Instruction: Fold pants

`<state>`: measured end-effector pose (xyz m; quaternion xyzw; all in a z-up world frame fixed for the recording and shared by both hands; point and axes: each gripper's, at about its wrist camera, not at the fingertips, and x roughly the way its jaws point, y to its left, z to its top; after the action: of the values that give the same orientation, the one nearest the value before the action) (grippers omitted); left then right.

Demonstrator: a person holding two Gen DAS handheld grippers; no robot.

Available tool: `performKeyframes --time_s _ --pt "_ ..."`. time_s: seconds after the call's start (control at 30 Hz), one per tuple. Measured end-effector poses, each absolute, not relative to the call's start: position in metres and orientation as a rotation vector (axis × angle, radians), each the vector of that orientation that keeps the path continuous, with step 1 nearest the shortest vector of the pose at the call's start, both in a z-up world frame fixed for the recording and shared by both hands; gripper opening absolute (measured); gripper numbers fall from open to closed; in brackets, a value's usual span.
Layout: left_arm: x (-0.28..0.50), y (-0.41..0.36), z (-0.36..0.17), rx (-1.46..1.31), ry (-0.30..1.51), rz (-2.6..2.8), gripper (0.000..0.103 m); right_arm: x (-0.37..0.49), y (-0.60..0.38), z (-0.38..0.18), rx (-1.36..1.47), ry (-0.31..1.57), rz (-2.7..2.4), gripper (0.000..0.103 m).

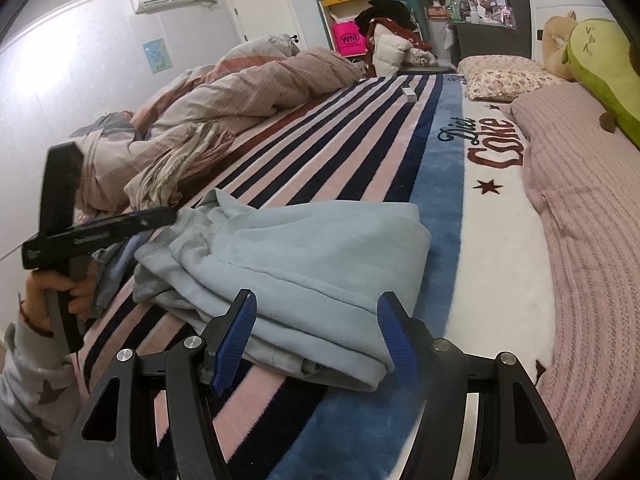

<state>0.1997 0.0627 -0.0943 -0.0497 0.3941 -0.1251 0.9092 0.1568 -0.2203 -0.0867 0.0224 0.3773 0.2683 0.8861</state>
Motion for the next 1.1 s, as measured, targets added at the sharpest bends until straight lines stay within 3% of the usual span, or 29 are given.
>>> performKeyframes --time_s 0.07,0.13,0.23,0.83,0.87,0.93,0.97,1.03,1.1 --pt "0.205 0.052 -0.105 -0.081 0.847 -0.288 0.044 0.157 -0.219 -0.089 0.045 0.791 0.559 0.059" --pt "0.203 0.046 -0.11 -0.059 0.865 -0.302 0.015 0.157 -0.219 -0.091 0.043 0.796 0.558 0.059" --pt "0.191 0.046 -0.108 -0.036 0.845 -0.312 0.01 0.159 -0.222 -0.093 0.045 0.801 0.551 0.059" --pt "0.129 0.061 -0.107 -0.035 0.861 -0.38 0.009 0.199 -0.186 -0.093 -0.242 0.855 0.824 0.058" --pt "0.13 0.062 -0.104 -0.042 0.852 -0.378 0.009 0.199 -0.185 -0.097 -0.256 0.873 0.843 0.055" --pt "0.131 0.064 -0.1 -0.044 0.841 -0.377 0.011 0.195 -0.186 -0.1 -0.277 0.883 0.855 0.03" --pt "0.132 0.065 -0.098 -0.042 0.834 -0.372 0.013 0.191 -0.188 -0.1 -0.288 0.876 0.853 0.027" --pt "0.134 0.067 -0.096 -0.046 0.827 -0.361 0.028 0.183 -0.193 -0.099 -0.291 0.863 0.856 0.013" --pt "0.136 0.07 -0.093 -0.07 0.818 -0.363 0.032 0.175 -0.198 -0.098 -0.281 0.858 0.87 0.01"
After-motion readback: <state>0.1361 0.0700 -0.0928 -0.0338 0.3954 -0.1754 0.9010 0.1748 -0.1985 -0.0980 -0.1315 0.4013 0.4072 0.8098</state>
